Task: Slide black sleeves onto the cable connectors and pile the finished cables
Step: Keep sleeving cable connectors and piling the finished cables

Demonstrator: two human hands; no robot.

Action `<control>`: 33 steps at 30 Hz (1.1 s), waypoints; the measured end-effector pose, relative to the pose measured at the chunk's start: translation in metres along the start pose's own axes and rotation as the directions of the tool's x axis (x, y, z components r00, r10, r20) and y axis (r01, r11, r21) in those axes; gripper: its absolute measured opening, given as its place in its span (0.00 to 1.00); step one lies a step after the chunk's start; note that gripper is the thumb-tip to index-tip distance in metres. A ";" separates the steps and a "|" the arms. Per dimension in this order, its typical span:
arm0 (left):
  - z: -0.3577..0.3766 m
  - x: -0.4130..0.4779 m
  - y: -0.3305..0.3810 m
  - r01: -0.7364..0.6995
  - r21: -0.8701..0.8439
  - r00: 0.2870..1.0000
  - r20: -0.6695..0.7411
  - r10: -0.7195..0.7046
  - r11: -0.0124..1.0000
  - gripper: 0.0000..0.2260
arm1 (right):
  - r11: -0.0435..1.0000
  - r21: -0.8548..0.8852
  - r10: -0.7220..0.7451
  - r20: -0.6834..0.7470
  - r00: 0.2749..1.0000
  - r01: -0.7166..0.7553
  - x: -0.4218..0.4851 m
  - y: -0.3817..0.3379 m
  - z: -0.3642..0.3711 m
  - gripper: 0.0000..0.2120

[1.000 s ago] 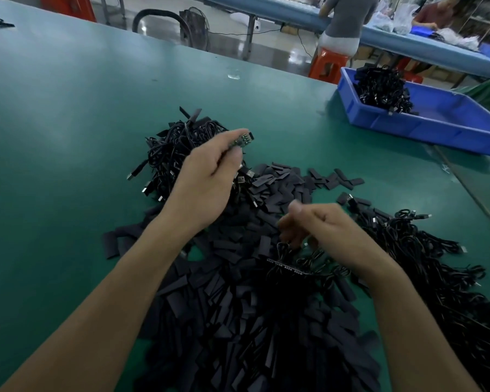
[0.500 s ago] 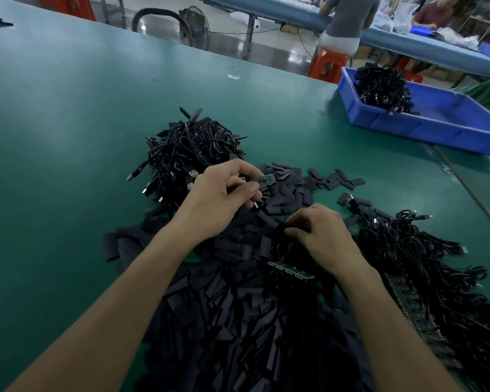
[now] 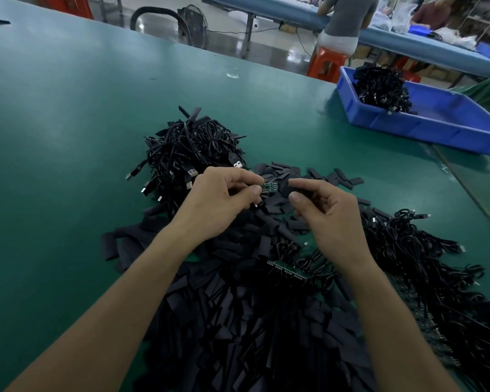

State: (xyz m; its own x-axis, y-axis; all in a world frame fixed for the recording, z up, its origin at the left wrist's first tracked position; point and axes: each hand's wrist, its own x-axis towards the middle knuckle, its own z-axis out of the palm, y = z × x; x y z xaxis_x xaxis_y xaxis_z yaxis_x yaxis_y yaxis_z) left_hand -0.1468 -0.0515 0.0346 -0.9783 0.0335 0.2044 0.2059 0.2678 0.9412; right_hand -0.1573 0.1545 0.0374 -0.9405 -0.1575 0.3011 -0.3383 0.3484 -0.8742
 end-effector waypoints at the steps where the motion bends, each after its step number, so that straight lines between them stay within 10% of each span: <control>1: 0.000 0.000 0.000 0.005 -0.006 1.000 0.002 -0.005 1.000 0.06 | 1.000 0.000 0.007 0.003 1.000 -0.007 0.001 0.000 -0.001 0.12; 33: 0.004 -0.003 0.005 0.043 -0.109 0.998 0.054 -0.038 0.993 0.05 | 0.989 -0.120 -0.101 -0.136 0.986 0.085 -0.004 -0.006 0.006 0.12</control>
State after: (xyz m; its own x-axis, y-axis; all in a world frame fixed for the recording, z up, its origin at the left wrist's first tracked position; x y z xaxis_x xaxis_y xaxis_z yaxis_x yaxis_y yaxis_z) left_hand -0.1431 -0.0462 0.0375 -0.9852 0.0749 0.1541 0.1646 0.1628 0.9728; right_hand -0.1516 0.1472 0.0390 -0.8971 -0.0647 0.4371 -0.4184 0.4422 -0.7933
